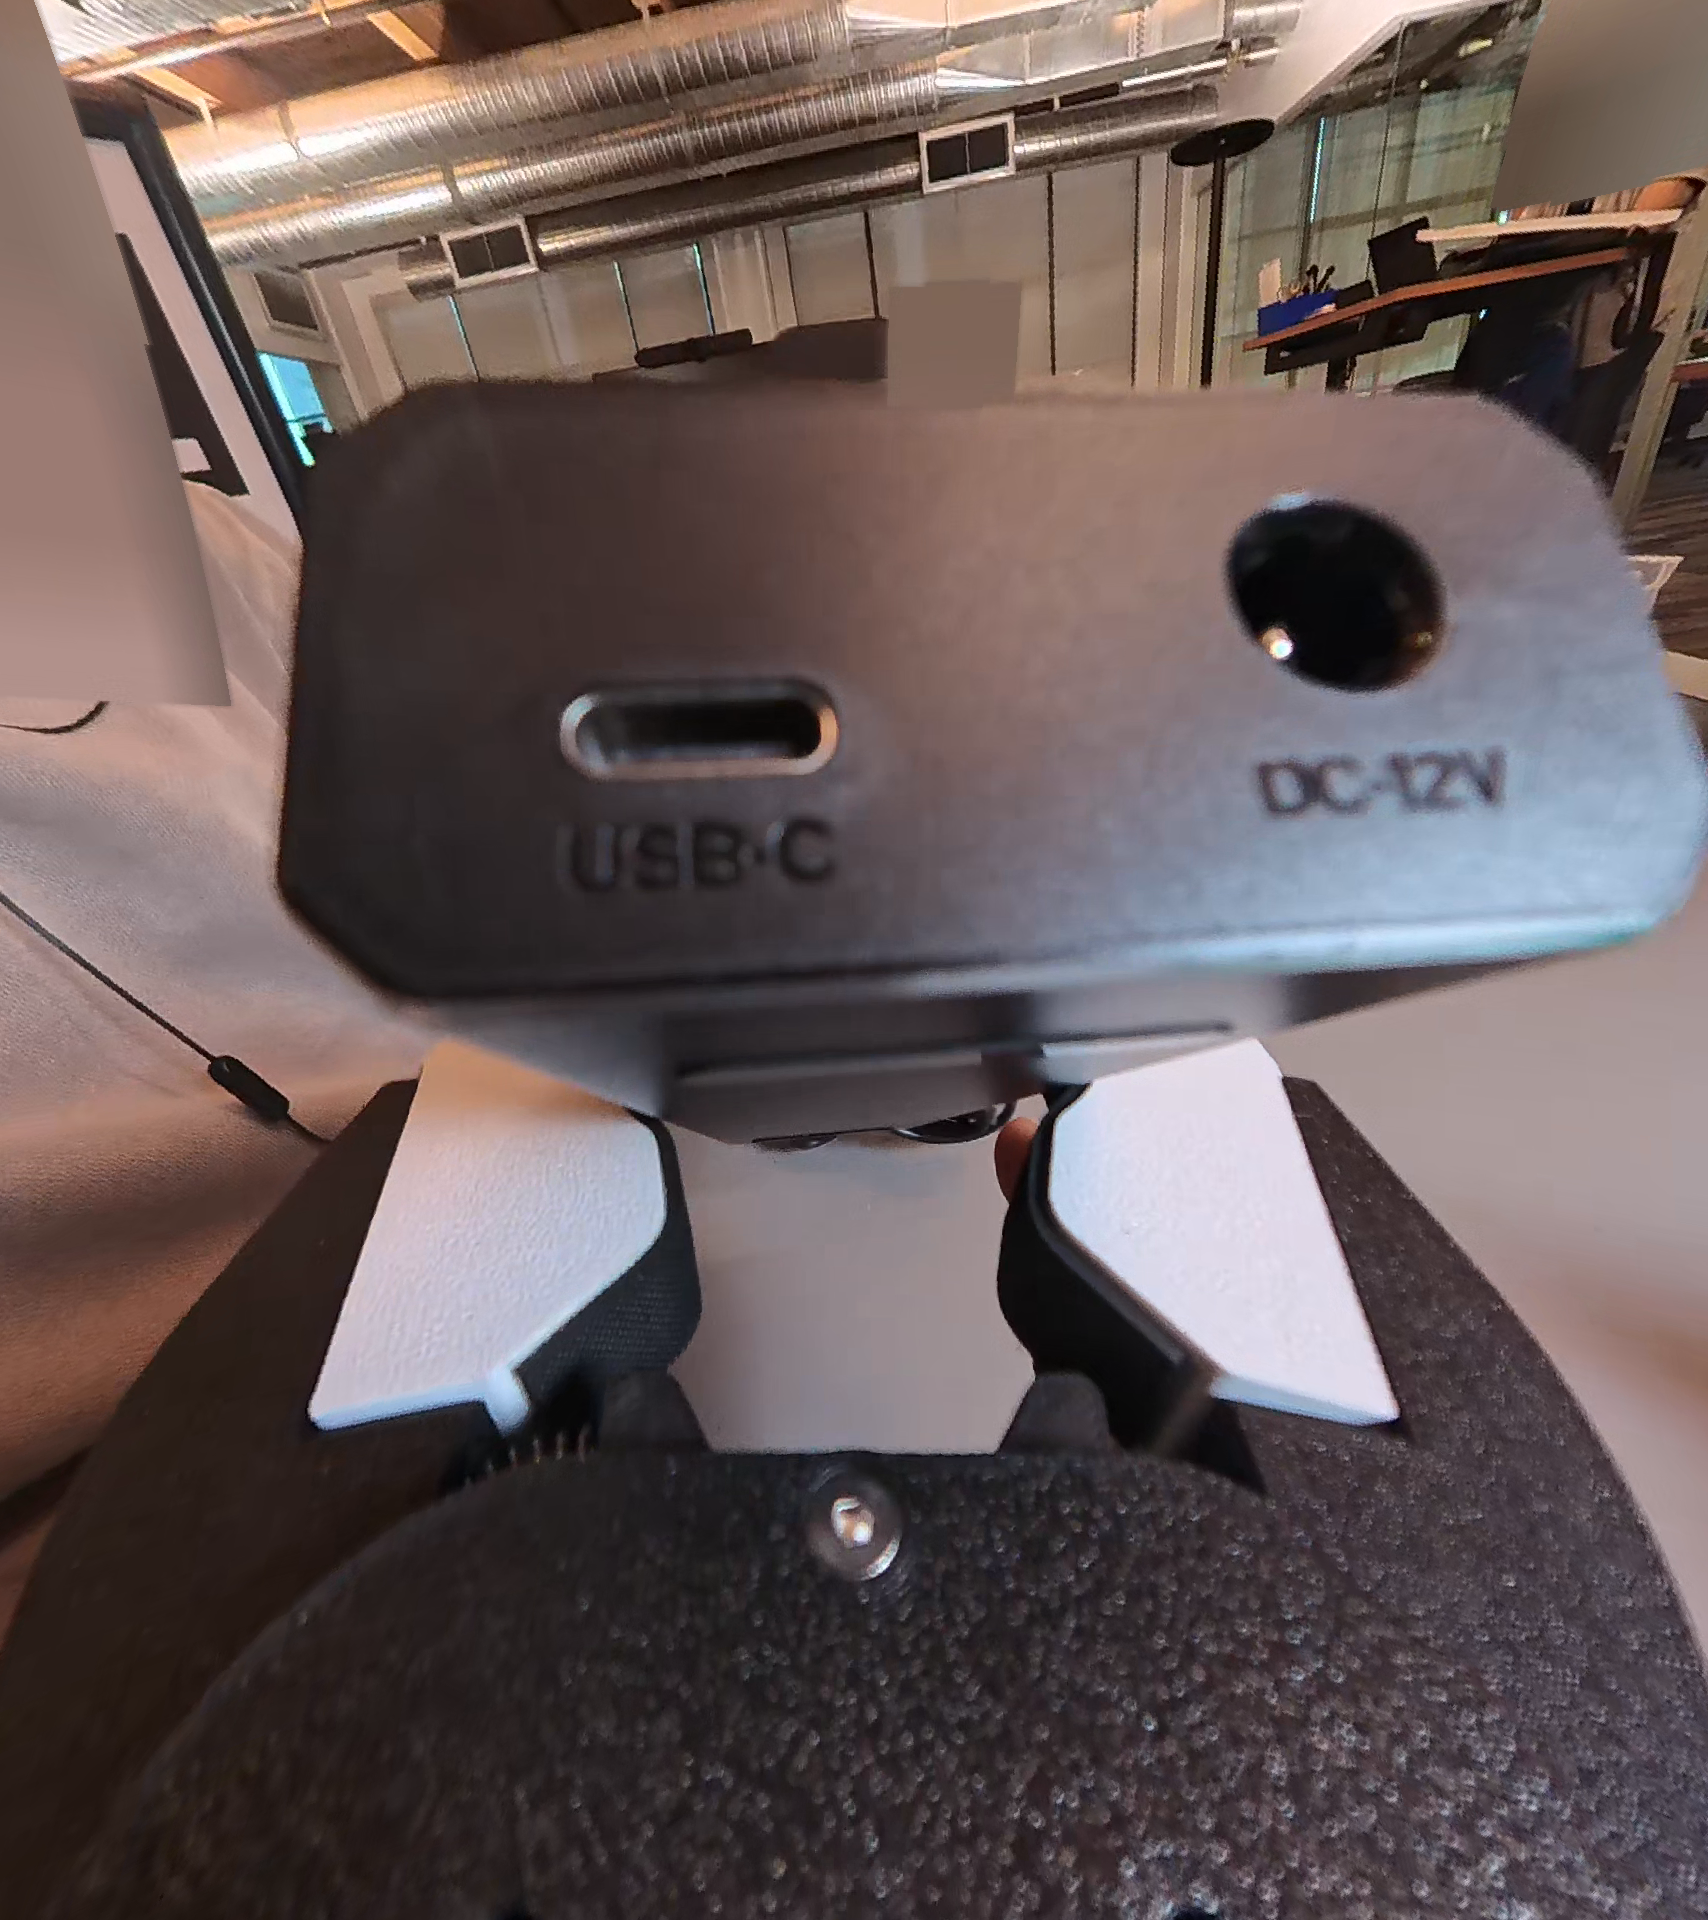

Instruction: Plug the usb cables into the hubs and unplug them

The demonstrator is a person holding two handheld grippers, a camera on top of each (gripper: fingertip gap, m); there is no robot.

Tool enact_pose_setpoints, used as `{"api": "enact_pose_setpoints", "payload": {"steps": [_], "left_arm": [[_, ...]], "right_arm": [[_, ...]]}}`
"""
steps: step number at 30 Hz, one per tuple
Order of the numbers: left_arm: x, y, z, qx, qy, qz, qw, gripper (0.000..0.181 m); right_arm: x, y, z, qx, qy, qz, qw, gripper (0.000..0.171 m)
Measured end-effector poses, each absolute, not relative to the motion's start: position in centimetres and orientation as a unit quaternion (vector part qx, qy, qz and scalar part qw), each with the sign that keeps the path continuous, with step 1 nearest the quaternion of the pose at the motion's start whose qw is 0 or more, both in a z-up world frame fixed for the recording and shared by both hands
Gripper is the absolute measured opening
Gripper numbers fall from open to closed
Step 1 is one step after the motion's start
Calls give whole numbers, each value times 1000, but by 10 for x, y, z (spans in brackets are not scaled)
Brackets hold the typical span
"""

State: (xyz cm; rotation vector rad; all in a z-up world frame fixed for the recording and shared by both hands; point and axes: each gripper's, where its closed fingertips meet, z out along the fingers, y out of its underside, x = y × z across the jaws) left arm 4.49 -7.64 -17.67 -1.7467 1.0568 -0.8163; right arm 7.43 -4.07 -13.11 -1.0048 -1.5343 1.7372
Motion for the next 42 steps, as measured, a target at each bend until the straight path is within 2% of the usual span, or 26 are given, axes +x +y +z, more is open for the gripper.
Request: {"api": "enact_pose_setpoints", "payload": {"steps": [22,30,36,42], "left_arm": [[42,-48,-191,-775,378,-254,437,16],[-39,15,-140,-763,290,46,576,16],[-40,1,-186,-818,253,-35,516,18],[-35,-68,-221,-867,301,-121,378,45]], "right_arm": [[65,-40,-153,-402,-629,578,328,71],[66,-12,-144,-433,-600,561,371,71],[68,-5,-143,-441,-594,553,383,71],[68,-3,-143,-443,-590,555,383,71]]}}
